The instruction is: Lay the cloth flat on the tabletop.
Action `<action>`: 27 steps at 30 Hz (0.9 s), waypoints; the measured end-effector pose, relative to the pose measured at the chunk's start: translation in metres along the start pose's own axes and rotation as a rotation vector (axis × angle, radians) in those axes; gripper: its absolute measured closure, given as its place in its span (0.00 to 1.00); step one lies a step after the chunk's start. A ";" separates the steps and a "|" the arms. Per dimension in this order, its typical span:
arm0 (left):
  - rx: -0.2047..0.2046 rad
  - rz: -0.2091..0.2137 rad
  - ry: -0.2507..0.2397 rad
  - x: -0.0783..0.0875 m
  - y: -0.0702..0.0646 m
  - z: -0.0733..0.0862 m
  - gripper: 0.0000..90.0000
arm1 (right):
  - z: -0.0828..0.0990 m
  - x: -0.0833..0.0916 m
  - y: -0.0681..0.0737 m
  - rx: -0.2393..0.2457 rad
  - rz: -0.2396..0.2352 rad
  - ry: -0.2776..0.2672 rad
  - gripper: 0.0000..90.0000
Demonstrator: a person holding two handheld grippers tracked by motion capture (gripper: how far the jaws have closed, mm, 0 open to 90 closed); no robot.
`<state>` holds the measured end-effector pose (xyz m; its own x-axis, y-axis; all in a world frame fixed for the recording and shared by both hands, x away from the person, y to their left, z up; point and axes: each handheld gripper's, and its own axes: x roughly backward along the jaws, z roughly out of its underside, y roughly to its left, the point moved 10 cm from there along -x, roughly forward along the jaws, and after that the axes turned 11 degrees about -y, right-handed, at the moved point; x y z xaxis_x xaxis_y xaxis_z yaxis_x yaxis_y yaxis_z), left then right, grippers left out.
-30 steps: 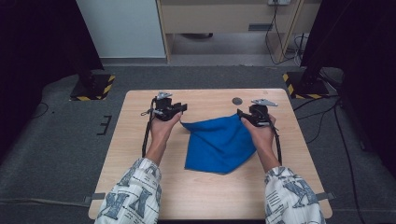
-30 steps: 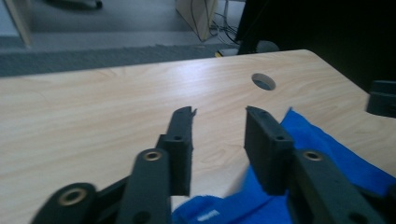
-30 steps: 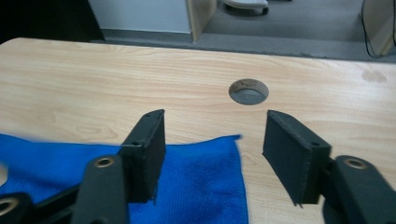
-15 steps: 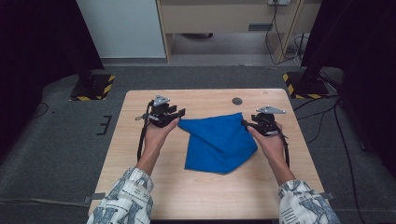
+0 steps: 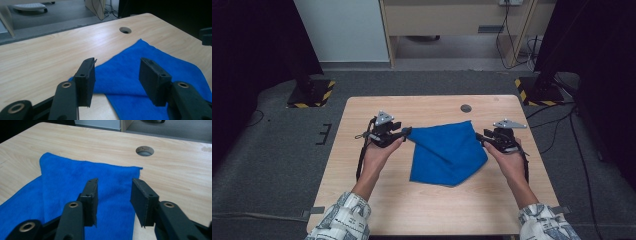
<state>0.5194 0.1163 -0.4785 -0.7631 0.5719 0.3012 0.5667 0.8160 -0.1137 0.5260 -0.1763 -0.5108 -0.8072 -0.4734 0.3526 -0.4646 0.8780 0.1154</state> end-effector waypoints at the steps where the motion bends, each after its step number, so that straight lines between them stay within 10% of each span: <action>1: -0.006 0.002 0.004 0.001 -0.002 0.003 0.51 | 0.002 0.002 0.000 0.000 -0.003 0.002 0.66; 27: -0.071 0.049 0.093 0.015 -0.027 0.068 0.46 | 0.045 0.033 -0.006 -0.036 -0.041 0.040 0.73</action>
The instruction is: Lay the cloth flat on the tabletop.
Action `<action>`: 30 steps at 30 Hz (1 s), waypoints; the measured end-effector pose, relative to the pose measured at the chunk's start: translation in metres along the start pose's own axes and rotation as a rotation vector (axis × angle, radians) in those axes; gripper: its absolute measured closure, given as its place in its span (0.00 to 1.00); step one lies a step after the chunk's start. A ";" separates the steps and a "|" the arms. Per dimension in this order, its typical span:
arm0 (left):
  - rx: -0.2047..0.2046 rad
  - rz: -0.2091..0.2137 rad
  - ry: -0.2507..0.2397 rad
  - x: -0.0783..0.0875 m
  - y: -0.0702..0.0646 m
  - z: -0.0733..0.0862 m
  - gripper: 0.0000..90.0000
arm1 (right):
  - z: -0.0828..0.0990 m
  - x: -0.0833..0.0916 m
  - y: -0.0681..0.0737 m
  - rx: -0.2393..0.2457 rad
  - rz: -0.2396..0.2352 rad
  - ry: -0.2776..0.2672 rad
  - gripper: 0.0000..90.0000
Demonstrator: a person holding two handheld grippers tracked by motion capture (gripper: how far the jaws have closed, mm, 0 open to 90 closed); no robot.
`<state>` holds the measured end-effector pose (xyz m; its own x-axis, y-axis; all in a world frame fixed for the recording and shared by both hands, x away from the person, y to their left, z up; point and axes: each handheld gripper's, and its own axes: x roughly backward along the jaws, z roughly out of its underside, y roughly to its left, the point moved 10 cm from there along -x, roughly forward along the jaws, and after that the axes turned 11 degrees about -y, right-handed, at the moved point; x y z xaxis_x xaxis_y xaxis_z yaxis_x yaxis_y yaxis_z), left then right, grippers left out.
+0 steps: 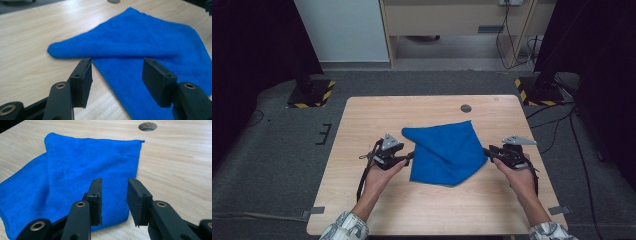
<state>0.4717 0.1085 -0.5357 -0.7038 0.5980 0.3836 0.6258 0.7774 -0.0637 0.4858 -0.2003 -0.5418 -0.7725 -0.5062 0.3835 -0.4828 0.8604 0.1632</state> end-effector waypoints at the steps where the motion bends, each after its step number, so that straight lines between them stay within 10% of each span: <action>1: 0.001 0.002 0.003 0.000 -0.002 0.003 0.46 | 0.002 0.001 0.000 -0.002 -0.002 0.002 0.73; 30: -0.048 0.020 0.154 -0.013 -0.021 0.066 0.42 | 0.037 -0.011 -0.008 -0.030 -0.011 0.111 0.54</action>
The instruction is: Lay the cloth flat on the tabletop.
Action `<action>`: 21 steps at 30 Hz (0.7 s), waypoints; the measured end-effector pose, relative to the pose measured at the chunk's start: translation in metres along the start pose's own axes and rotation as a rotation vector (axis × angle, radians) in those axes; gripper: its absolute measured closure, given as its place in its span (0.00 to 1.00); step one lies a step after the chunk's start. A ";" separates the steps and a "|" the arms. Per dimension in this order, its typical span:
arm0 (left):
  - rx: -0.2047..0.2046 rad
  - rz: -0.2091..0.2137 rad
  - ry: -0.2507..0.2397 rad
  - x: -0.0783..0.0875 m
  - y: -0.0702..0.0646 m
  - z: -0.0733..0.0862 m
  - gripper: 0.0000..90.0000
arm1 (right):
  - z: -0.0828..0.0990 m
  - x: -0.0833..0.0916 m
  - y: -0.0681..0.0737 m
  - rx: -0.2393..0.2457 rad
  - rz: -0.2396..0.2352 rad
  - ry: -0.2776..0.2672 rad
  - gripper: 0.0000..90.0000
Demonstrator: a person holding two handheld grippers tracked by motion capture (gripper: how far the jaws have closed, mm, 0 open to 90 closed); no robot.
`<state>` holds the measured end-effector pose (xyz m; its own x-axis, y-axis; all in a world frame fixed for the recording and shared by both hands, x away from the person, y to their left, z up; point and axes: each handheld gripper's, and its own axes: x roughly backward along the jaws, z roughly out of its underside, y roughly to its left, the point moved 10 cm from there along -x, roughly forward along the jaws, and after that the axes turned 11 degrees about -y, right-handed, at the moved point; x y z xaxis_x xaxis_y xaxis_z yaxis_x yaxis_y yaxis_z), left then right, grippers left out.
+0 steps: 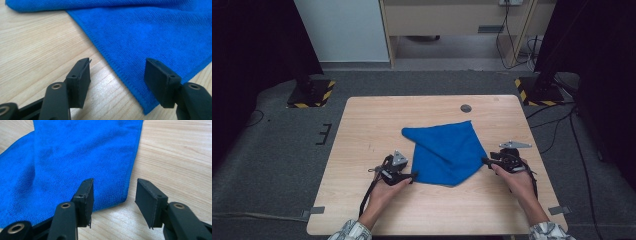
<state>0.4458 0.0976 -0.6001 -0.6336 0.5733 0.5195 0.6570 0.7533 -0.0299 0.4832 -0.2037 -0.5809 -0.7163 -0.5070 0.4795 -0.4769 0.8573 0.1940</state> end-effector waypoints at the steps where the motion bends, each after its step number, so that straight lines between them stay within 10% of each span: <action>1: -0.004 -0.001 0.001 0.000 0.000 0.000 0.42 | 0.001 -0.001 0.000 0.002 -0.003 0.003 0.55; 13: -0.049 0.061 0.054 0.003 -0.016 -0.001 0.96 | 0.004 -0.005 -0.003 -0.013 -0.001 0.015 0.60; 21: -0.047 0.039 0.056 0.007 -0.011 -0.002 0.99 | 0.005 -0.009 0.002 -0.018 -0.024 0.031 0.74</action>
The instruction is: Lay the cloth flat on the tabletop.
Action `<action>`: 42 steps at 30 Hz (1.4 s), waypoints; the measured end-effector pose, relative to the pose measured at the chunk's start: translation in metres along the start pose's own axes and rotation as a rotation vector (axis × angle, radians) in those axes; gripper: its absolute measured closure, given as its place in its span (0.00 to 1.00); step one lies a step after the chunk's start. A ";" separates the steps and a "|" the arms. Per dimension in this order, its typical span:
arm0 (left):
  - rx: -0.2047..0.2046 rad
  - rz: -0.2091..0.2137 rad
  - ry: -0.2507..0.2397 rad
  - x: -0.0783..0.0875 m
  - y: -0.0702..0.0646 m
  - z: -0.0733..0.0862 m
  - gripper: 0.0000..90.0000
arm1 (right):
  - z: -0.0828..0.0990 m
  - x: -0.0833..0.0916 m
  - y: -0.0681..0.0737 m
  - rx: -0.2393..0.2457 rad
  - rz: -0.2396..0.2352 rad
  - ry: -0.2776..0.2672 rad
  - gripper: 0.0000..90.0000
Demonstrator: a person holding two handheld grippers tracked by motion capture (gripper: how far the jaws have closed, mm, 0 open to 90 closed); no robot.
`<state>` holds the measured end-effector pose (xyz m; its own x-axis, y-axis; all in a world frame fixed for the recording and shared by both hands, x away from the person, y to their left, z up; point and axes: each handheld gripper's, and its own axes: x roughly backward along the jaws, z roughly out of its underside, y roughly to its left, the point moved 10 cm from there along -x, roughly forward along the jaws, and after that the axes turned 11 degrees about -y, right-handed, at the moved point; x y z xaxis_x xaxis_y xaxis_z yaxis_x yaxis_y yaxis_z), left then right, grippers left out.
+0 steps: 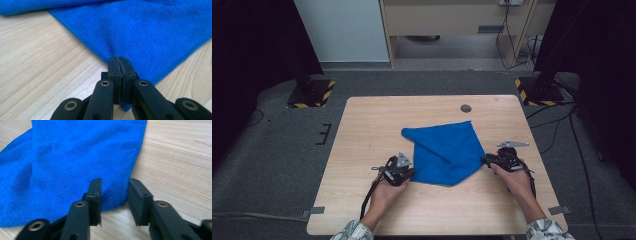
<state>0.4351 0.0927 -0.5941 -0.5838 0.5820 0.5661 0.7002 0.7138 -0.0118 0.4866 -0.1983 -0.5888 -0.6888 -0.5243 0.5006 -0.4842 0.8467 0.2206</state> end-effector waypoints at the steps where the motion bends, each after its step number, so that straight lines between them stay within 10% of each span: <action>1: 0.004 -0.003 -0.003 0.001 0.001 0.000 0.99 | -0.001 0.000 0.002 0.003 -0.003 0.003 0.79; 7: 0.031 -0.022 -0.027 0.011 0.013 -0.005 0.99 | -0.008 -0.003 0.020 0.026 -0.048 0.012 0.98; 15: 0.046 -0.041 -0.026 0.023 0.028 -0.005 0.99 | -0.029 -0.016 0.050 0.038 -0.099 0.029 0.98; 31: 0.071 -0.050 0.029 0.023 0.035 0.010 0.98 | -0.061 -0.133 0.098 0.094 -0.045 0.151 0.91; 35: 0.071 -0.049 0.034 0.022 0.036 0.012 0.98 | -0.067 -0.130 0.103 0.120 -0.055 0.147 0.67; 42: 0.070 -0.053 0.029 0.023 0.036 0.010 0.98 | -0.070 -0.090 0.105 0.187 -0.053 0.094 0.57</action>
<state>0.4427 0.1354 -0.5899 -0.6063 0.5316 0.5914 0.6376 0.7694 -0.0379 0.5358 -0.0558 -0.5523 -0.6105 -0.5495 0.5704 -0.6163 0.7819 0.0936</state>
